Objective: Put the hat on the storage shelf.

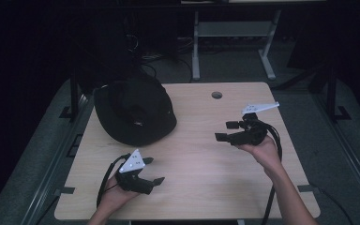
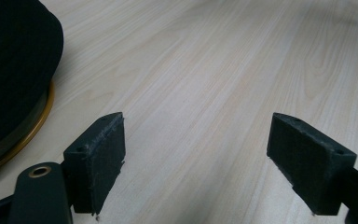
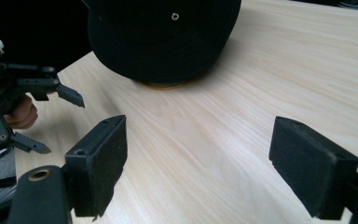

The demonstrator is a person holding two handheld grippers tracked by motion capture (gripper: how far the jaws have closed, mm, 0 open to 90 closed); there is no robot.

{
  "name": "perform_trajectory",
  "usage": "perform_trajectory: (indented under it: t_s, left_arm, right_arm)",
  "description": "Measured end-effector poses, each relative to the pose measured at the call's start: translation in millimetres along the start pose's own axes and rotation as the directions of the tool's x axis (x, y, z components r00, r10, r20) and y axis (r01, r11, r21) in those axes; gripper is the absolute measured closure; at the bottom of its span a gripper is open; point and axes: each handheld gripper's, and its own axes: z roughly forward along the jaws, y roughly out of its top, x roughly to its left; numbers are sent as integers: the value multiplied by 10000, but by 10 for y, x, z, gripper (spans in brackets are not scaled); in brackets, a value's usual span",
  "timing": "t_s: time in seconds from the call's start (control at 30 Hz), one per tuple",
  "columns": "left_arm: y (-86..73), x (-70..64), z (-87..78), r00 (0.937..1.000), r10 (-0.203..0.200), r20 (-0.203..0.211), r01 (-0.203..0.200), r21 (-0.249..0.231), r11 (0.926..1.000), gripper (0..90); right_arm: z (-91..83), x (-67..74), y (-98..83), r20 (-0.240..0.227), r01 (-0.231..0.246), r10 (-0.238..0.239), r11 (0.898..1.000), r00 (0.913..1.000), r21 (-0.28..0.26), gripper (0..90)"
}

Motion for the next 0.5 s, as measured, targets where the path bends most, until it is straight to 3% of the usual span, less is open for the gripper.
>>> perform_trajectory:
  t_s: [0.5]
  left_arm:
    - [-6,-1,-21,9999,-160,-43,159,-112,9998,188]
  right_arm:
    - [-124,-29,-310,231,-302,302,9995,9993,1,185]
